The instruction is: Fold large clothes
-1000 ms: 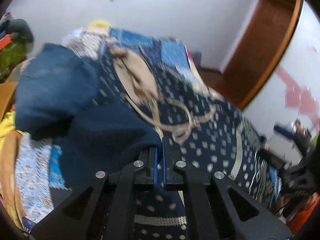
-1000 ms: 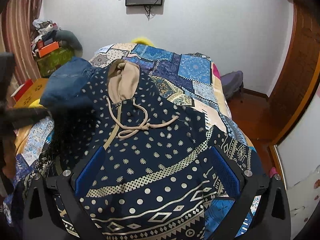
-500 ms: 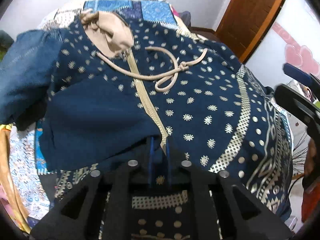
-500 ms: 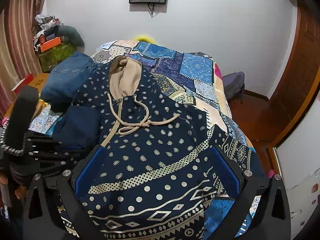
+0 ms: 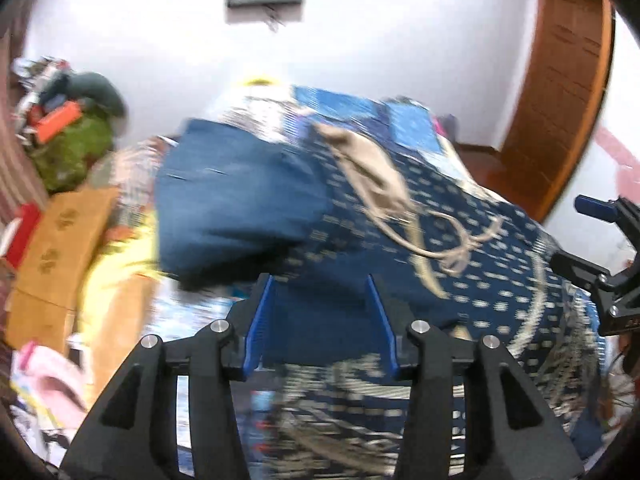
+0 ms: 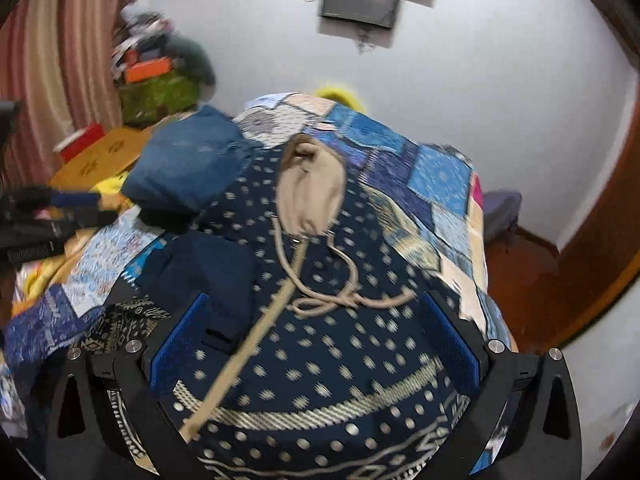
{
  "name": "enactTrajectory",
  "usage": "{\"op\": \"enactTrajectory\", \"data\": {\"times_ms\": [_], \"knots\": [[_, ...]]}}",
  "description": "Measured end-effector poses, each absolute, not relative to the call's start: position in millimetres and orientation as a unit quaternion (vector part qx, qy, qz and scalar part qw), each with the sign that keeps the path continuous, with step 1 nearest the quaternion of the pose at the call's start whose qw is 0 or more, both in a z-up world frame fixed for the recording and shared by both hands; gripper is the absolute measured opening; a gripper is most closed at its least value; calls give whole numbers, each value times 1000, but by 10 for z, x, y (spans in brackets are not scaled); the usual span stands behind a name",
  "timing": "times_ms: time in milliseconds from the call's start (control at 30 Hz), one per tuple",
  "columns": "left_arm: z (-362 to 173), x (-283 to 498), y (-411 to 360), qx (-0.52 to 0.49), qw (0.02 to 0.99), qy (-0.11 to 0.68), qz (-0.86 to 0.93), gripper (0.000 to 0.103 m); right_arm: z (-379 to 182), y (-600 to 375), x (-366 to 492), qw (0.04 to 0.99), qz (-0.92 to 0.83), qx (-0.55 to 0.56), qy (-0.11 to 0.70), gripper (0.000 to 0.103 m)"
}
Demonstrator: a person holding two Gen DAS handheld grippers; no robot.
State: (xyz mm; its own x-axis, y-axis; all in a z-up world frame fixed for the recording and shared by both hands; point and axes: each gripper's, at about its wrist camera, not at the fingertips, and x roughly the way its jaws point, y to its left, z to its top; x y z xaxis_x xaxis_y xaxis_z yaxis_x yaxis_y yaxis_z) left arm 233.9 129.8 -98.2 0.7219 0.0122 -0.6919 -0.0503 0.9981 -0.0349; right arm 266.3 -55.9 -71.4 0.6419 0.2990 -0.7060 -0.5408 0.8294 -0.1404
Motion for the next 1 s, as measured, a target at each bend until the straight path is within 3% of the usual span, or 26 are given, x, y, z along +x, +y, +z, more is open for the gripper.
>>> {"op": "enactTrajectory", "data": {"times_ms": [167, 567, 1000], "knots": [[-921, 2123, 1720, -16, 934, 350, 64, 54, -697, -74, 2617, 875, 267, -231, 331, 103], [-1340, 1872, 2368, -82, 913, 385, 106, 54, -1318, 1000, 2677, 791, 359, -283, 406, 100], [-1722, 1826, 2579, -127, 892, 420, 107, 54, -2449, 1679, 2817, 689, 357, -357, 519, 76]]}}
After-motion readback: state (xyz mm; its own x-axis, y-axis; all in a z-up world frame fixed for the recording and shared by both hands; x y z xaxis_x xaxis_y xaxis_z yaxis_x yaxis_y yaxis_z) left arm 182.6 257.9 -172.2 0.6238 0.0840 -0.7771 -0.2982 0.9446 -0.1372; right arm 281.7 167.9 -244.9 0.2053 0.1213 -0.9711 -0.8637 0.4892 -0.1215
